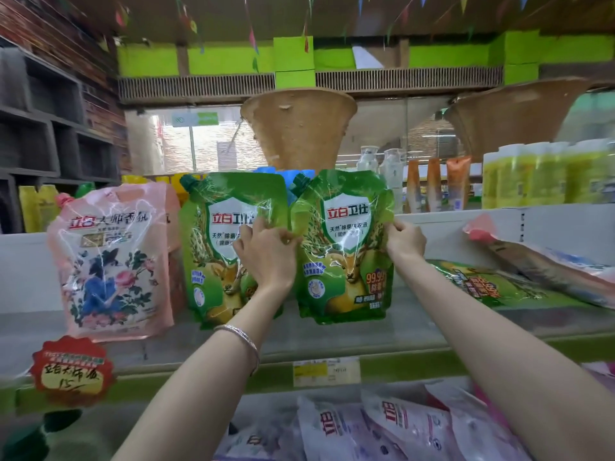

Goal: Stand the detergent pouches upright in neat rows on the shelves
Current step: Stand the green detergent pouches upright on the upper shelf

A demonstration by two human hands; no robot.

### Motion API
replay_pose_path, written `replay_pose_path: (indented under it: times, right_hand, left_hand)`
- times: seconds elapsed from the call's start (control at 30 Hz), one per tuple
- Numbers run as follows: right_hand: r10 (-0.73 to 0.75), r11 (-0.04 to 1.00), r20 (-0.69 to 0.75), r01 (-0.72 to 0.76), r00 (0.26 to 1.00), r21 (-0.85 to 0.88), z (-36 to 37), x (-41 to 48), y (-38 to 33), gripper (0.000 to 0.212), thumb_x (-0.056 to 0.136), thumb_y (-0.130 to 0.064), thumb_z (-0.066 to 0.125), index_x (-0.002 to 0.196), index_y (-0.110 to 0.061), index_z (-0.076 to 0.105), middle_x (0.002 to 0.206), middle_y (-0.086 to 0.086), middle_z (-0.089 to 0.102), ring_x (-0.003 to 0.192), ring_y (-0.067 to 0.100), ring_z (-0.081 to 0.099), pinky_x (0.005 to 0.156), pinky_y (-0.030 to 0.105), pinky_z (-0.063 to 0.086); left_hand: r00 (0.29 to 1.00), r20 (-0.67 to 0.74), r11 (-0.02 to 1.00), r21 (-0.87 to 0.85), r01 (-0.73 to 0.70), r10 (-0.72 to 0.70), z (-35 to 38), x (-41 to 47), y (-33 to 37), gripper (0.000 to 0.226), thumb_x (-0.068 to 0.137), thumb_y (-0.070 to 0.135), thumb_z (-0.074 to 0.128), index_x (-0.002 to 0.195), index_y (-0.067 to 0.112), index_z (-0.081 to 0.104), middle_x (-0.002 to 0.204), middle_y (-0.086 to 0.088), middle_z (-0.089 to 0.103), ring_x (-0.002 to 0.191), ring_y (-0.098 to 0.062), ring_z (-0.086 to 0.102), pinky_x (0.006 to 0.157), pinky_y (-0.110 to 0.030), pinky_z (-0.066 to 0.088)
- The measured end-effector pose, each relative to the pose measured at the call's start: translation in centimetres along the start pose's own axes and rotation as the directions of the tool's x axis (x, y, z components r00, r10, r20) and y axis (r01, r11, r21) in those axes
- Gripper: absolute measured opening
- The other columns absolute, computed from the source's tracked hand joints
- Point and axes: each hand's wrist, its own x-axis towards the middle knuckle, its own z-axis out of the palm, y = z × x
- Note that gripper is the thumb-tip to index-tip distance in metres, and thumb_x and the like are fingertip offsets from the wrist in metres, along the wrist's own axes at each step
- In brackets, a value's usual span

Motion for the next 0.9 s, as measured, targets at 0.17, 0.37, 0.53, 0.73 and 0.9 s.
replay_pose_path:
  times: [0.17,0.37,0.53,0.73,0.9]
  right_hand:
    - [-0.042,0.997,0.042,0.039,0.998,0.065,-0.2,-0.1,0.5,0.031,0.097,-0.024,0.046,0.089,-0.003,0.067,0.080,0.008,0.060,0.074,0.024,0.053,0.062,0.031,0.046]
    - [0.179,0.975,0.285,-0.208,0.942,0.075,-0.9,-0.6,1.9,0.020,0.094,-0.026,0.047,0.105,-0.013,0.058,0.105,0.014,0.058,0.082,0.028,0.057,0.058,0.034,0.055]
    - [0.293,0.930,0.673,-0.366,0.679,-0.035,-3.0,-2.2,3.1,0.055,0.080,0.002,0.062,0.122,-0.024,0.037,0.111,0.018,0.057,0.084,0.031,0.063,0.062,0.034,0.058]
    - [0.203,0.972,0.632,-0.234,0.748,-0.035,-2.4,-3.9,4.2,0.103,0.064,-0.016,0.084,0.142,-0.029,0.016,0.131,0.012,0.052,0.109,0.032,0.057,0.076,0.038,0.053]
    - [0.138,0.988,0.519,-0.156,0.844,-0.010,-1.2,-4.8,3.9,0.098,0.063,-0.023,0.085,0.138,-0.021,0.023,0.130,0.007,0.050,0.114,0.029,0.053,0.067,0.034,0.055]
  left_hand:
    - [1.000,-0.001,0.997,-0.068,-0.029,0.029,0.3,-0.3,-0.5,0.028,0.079,0.046,0.067,0.093,0.023,0.074,0.106,0.001,0.068,0.106,-0.021,0.053,0.090,-0.033,0.038]
    - [0.998,0.058,0.938,-0.346,0.038,-0.019,-0.8,-1.0,-1.3,0.015,0.080,0.029,0.071,0.085,0.015,0.071,0.077,0.005,0.066,0.075,-0.014,0.064,0.072,-0.029,0.053]
    - [0.950,0.287,0.946,-0.322,-0.026,0.124,-1.6,-4.1,-1.9,0.035,0.076,0.036,0.074,0.102,0.016,0.065,0.092,0.003,0.068,0.081,-0.012,0.063,0.074,-0.025,0.052]
    - [0.826,0.390,0.913,-0.156,-0.377,0.408,-1.1,-6.6,-0.3,0.100,0.072,0.049,0.072,0.148,0.037,0.010,0.158,0.009,0.005,0.136,-0.019,0.037,0.097,-0.034,0.047]
    - [0.771,0.515,0.917,-0.088,-0.389,0.376,0.5,-5.5,1.2,0.109,0.075,0.038,0.073,0.146,0.042,-0.010,0.156,0.011,-0.019,0.142,-0.034,0.019,0.107,-0.044,0.038]
